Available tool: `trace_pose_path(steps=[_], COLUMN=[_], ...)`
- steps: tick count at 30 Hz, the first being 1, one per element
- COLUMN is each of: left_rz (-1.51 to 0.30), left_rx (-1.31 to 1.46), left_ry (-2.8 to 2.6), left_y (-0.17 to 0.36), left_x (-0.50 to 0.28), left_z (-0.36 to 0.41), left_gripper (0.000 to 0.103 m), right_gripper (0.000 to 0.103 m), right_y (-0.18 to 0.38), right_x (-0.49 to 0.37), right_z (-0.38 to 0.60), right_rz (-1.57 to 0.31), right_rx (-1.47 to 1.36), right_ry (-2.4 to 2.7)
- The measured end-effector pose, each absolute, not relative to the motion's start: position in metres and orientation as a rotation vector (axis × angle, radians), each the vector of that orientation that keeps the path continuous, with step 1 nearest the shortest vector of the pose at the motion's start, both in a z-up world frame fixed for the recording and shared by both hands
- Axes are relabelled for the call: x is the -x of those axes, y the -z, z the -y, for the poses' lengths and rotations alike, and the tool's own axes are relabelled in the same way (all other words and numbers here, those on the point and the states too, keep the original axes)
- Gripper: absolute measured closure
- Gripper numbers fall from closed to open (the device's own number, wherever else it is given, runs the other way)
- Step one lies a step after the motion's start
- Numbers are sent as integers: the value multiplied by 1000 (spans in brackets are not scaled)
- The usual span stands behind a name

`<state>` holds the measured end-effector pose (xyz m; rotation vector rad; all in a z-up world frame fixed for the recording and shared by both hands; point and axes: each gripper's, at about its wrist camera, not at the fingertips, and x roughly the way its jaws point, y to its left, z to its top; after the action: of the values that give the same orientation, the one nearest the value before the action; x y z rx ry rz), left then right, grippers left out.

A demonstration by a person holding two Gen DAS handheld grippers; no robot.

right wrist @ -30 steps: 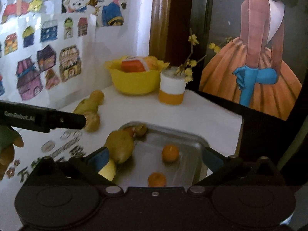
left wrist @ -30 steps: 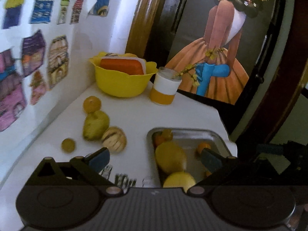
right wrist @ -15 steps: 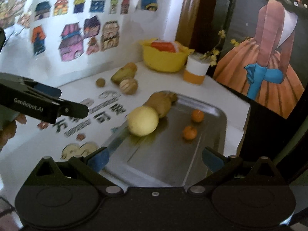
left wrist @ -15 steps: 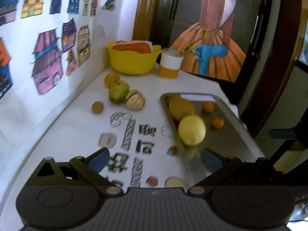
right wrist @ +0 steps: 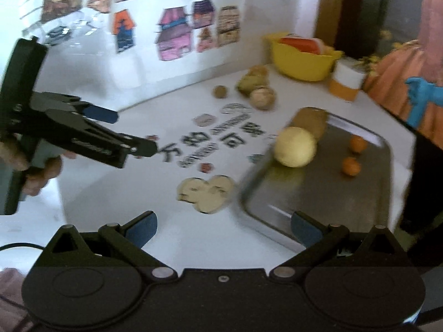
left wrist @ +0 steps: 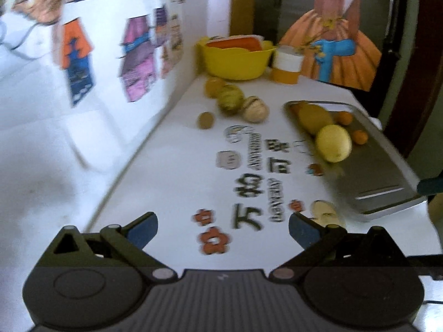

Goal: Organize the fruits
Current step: 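Lift both open tools from the tray and move them toward the loose fruits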

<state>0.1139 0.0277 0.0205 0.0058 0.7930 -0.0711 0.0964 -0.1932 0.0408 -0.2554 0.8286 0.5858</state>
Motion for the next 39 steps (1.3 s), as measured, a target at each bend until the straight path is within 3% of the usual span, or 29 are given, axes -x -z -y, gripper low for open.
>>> trace_pose_path(steps=[11,24,39], left_rz=[-802,-742,-740], left_rx=[-11,-16,-16], left_ry=[-3,-4,31], left_y=[-19,-19,12], left_x=[-129,-197,-287], left_z=[-61,-51,-37], left_gripper=[1,1,1], right_gripper=[1,1,1], right_y=[-56,-71,-18], right_x=[-128,-230,-349], right_z=[157,169,148], right_rz=[-767,-647,-768], right_rx=[277,111,200], right_ry=[-647,-538,-575])
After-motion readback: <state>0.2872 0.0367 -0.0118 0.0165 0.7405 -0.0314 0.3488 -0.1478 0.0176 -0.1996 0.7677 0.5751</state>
